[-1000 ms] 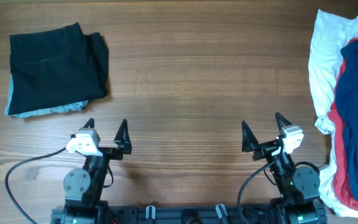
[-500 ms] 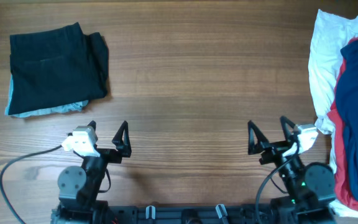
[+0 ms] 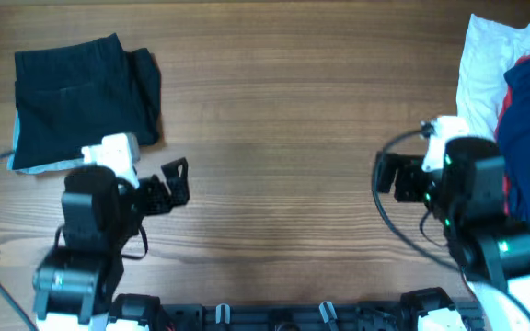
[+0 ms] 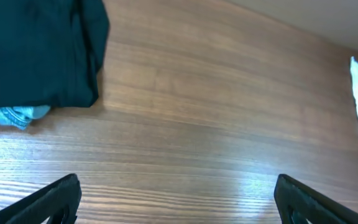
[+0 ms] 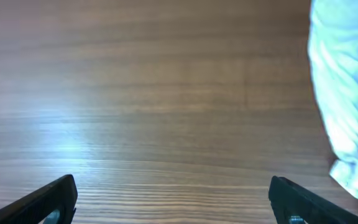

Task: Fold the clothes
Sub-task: 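Reach the right gripper into the clothes pile and grasp the teal shirt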

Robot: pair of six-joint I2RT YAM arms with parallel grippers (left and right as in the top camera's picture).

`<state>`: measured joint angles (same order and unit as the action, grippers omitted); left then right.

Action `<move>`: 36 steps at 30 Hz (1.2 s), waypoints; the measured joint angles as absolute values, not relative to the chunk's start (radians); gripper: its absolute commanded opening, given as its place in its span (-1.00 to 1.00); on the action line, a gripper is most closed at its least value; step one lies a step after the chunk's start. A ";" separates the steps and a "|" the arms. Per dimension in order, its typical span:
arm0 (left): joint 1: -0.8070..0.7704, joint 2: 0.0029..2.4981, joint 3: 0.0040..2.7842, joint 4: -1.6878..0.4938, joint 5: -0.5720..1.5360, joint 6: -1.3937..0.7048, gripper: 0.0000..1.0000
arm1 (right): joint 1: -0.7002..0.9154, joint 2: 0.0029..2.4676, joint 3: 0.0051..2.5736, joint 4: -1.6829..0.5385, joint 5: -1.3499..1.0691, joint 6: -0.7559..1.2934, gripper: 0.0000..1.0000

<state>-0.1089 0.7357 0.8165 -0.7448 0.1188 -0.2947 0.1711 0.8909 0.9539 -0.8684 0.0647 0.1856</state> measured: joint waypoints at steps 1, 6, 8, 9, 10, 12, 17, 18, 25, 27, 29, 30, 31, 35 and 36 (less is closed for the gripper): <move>-0.109 0.764 0.830 -0.748 0.123 -0.295 1.00 | 0.167 0.920 0.955 -0.875 0.104 0.201 0.99; -0.109 0.800 0.833 -0.757 0.130 -0.295 0.99 | -0.013 1.044 0.957 -0.902 0.287 0.318 0.99; -0.109 0.799 0.833 -0.757 0.130 -0.295 1.00 | -0.192 1.113 0.957 -0.902 0.346 0.369 0.83; -0.109 0.800 0.833 -0.757 0.130 -0.295 0.99 | -0.255 1.139 0.958 -0.903 0.352 0.389 0.75; -0.109 0.799 0.833 -0.759 0.130 -0.295 1.00 | -0.312 1.167 0.961 -0.900 0.361 0.412 0.74; -0.109 0.800 0.833 -0.758 0.131 -0.295 1.00 | -0.451 1.253 0.962 -0.900 0.382 0.448 0.73; -0.109 0.800 0.833 -0.759 0.133 -0.295 0.99 | -0.641 1.449 0.962 -0.891 0.395 0.505 0.77; -0.109 0.800 0.833 -0.759 0.133 -0.295 1.00 | -0.669 1.483 0.962 -0.881 0.394 0.513 0.77; -0.109 0.800 0.833 -0.759 0.133 -0.295 1.00 | -0.765 1.634 0.962 -0.806 0.393 0.531 0.76; -0.109 0.800 0.833 -0.759 0.133 -0.295 1.00 | -0.765 1.670 0.962 -0.781 0.393 0.529 0.64; -0.109 0.800 0.833 -0.759 0.133 -0.295 0.99 | -0.765 1.692 0.962 -0.771 0.393 0.526 0.31; -0.109 0.800 0.833 -0.759 0.133 -0.295 0.99 | -0.765 1.697 0.962 -0.760 0.393 0.527 0.06; -0.109 0.800 0.833 -0.759 0.133 -0.295 1.00 | -0.765 1.701 0.962 -0.751 0.393 0.525 -0.38; -0.109 0.800 0.833 -0.758 0.133 -0.295 1.00 | -0.765 1.704 0.962 -0.730 0.385 0.522 -0.92; -0.109 0.800 0.833 -0.757 0.133 -0.295 0.99 | -0.765 1.704 0.962 -0.730 0.381 0.520 -0.92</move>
<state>-0.1089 0.7998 0.8333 -0.7574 0.1333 -0.2947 -0.7647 1.7039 0.9619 -0.7303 0.3805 0.5201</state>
